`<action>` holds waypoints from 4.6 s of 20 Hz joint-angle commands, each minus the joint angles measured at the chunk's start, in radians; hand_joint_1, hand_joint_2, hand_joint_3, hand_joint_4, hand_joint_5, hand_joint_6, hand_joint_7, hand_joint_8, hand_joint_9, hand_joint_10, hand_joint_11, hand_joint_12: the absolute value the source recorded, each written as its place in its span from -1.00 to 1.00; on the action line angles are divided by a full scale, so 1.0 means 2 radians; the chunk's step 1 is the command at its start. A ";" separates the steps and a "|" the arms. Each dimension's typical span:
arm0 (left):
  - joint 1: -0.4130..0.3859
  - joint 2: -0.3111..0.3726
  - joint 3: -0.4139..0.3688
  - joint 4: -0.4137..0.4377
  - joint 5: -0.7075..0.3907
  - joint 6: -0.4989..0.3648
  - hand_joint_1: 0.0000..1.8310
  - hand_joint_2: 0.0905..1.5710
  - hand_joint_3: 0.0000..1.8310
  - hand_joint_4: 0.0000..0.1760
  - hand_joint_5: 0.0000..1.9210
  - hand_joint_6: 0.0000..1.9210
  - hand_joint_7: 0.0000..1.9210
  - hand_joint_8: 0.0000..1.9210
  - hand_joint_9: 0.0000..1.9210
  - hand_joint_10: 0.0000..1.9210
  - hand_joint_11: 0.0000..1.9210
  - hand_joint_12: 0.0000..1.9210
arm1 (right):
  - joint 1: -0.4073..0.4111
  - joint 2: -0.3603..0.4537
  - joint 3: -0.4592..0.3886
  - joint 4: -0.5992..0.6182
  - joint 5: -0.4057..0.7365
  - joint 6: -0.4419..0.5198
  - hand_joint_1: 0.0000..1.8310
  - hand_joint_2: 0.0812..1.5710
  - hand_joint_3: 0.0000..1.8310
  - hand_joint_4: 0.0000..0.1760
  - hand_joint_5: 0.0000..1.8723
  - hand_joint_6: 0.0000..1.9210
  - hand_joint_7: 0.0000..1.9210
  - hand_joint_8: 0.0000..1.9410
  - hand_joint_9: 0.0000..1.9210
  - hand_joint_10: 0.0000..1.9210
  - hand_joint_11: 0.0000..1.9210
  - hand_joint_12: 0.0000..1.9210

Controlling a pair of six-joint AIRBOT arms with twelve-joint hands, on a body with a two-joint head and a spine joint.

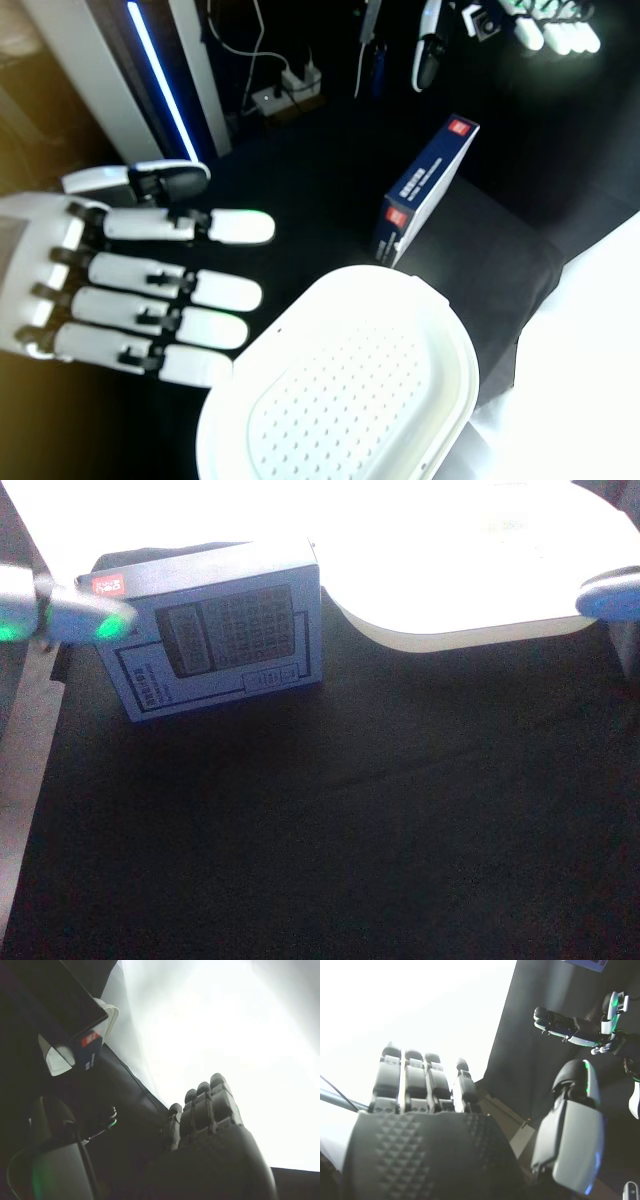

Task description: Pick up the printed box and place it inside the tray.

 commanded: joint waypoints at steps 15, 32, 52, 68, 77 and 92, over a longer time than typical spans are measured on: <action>-0.073 -0.109 0.078 0.009 0.094 0.028 -0.60 -0.14 -1.00 -1.00 -1.00 -1.00 -0.83 -1.00 -0.81 -1.00 -0.96 -0.35 | 0.006 -0.005 0.007 0.008 0.060 0.002 -0.20 -0.06 -1.00 -0.42 -0.89 -1.00 -0.87 -1.00 -0.90 -1.00 -1.00 -0.32; -0.085 -0.172 0.150 -0.010 0.228 0.037 -0.44 -0.25 -1.00 -1.00 -0.84 -1.00 -0.74 -1.00 -0.75 -0.99 -1.00 -0.12 | 0.006 -0.017 0.011 0.005 0.060 0.002 -0.22 -0.11 -1.00 -0.24 -0.90 -1.00 -0.86 -1.00 -0.92 -1.00 -1.00 -0.48; -0.124 -0.109 0.096 0.000 0.107 0.040 0.51 0.38 -1.00 -1.00 -0.16 0.18 -0.03 -0.05 0.14 0.07 0.20 -0.22 | 0.006 -0.024 0.010 0.007 0.061 0.003 -0.25 -0.03 -1.00 -0.25 -0.83 -1.00 -0.74 -1.00 -0.80 -1.00 -0.99 -0.44; -0.197 -0.166 0.124 -0.086 0.141 0.187 0.52 0.34 -1.00 -1.00 -0.09 0.02 0.05 -0.13 0.18 0.00 0.17 -0.11 | 0.006 -0.042 0.009 0.001 0.065 0.004 -0.26 -0.18 -1.00 0.07 -0.92 -1.00 -0.86 -1.00 -0.86 -1.00 -1.00 -0.39; -0.173 -0.208 0.125 -0.076 0.125 0.187 0.41 0.28 -1.00 -1.00 0.08 -0.20 0.33 -0.37 0.55 -0.85 0.34 -0.27 | 0.066 -0.075 0.025 -0.021 0.059 0.004 -0.22 -0.14 -1.00 0.26 -1.00 -1.00 -0.85 -1.00 -0.81 -1.00 -0.91 -0.33; -0.130 -0.221 0.106 -0.028 -0.012 0.062 0.54 0.27 -1.00 -1.00 -0.02 -0.11 0.17 -0.26 0.37 -0.27 0.40 -0.16 | 0.092 -0.132 0.054 0.032 0.076 0.004 -0.22 -0.08 -1.00 0.44 -1.00 -1.00 -0.80 -1.00 -0.80 -1.00 -1.00 -0.23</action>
